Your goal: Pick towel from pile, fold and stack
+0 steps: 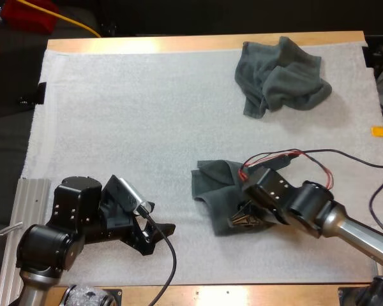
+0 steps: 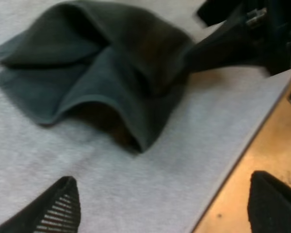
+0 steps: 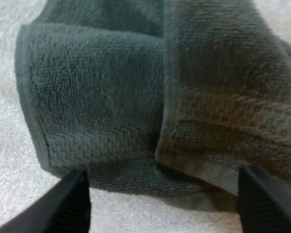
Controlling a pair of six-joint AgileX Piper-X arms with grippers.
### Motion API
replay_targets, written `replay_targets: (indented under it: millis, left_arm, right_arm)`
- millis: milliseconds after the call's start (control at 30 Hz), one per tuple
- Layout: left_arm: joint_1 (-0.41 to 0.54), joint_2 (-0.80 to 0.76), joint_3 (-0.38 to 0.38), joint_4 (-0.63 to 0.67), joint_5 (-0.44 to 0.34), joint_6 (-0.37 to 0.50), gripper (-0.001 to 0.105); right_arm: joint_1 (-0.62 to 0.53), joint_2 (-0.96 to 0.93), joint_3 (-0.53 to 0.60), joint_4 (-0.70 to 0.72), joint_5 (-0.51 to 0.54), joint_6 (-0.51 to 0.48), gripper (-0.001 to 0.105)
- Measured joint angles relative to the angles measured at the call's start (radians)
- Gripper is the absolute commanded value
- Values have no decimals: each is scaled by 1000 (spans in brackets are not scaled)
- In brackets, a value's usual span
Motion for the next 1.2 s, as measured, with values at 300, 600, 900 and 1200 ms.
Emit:
replay_targets:
  millis: [300,600,900,1200]
  left_arm:
    - [0,0,29,15,30,0,69]
    - [0,0,29,37,31,0,69]
    - [0,0,29,47,32,0,69]
    - [0,0,29,47,32,0,69]
  right_arm:
    - [2,209,0,-82,22,5,62]
    - [2,283,0,-84,69,5,62]
    - [2,333,0,-121,101,24,44]
    - [2,333,0,-121,111,29,30]
